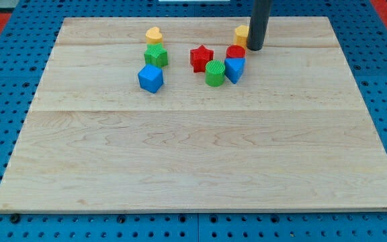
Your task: Push the yellow hexagon above the red circle
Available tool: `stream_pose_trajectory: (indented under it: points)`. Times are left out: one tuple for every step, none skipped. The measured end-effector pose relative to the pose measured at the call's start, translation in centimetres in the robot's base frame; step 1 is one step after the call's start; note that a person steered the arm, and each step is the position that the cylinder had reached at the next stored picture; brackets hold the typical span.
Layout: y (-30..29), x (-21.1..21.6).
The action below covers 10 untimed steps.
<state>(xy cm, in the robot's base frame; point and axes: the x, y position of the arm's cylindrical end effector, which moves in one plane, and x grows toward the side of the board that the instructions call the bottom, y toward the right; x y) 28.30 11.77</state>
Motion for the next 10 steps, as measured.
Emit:
stream_pose_trajectory:
  points:
    - [2.9,1.0]
    - [6.8,0.8]
    - [6.7,-1.4]
    - [6.7,-3.4]
    - [6.7,-3.4]
    - [6.0,-3.7]
    - [3.0,-4.0]
    - [2.5,-4.0]
    - [2.5,-4.0]
    - [1.9,-4.0]
